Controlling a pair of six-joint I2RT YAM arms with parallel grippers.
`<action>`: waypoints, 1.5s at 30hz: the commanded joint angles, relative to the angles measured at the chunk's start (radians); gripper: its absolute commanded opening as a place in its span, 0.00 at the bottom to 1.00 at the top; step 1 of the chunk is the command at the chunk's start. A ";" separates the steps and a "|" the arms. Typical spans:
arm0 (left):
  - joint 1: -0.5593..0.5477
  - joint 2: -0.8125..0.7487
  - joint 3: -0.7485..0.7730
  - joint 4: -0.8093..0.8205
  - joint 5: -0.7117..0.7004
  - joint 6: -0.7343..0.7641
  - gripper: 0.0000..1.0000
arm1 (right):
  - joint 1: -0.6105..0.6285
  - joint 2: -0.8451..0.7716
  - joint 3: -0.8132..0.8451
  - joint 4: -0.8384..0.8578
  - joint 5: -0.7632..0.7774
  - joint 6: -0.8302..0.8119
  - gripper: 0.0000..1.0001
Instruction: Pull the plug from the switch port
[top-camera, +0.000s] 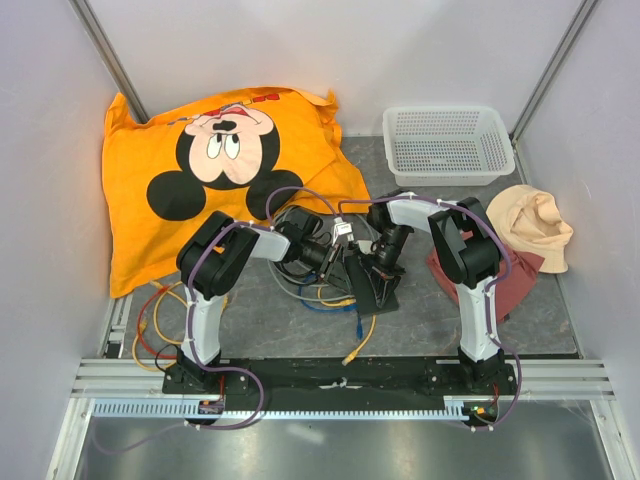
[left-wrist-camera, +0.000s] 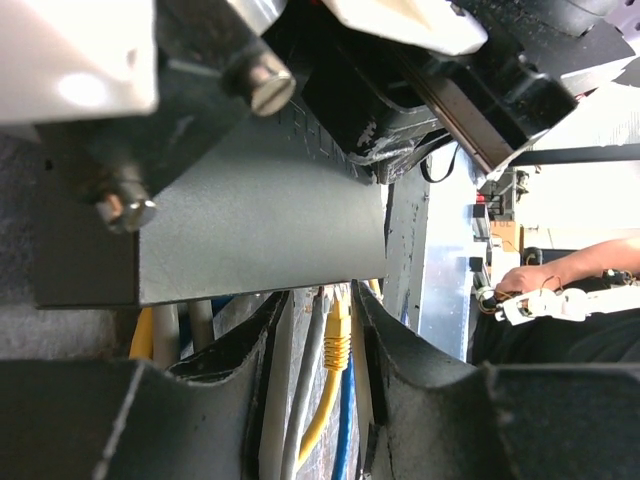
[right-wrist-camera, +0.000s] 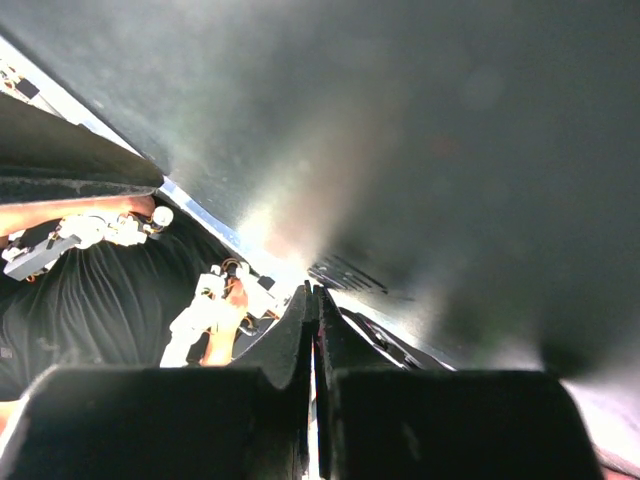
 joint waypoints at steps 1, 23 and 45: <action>-0.003 0.019 0.035 0.048 0.006 -0.045 0.34 | 0.001 0.141 -0.040 0.409 0.259 -0.018 0.00; -0.026 0.011 0.055 -0.038 -0.046 0.010 0.41 | -0.005 0.152 -0.024 0.403 0.256 -0.012 0.00; -0.018 0.026 0.055 -0.041 -0.037 0.013 0.36 | -0.019 0.133 -0.029 0.404 0.244 0.006 0.00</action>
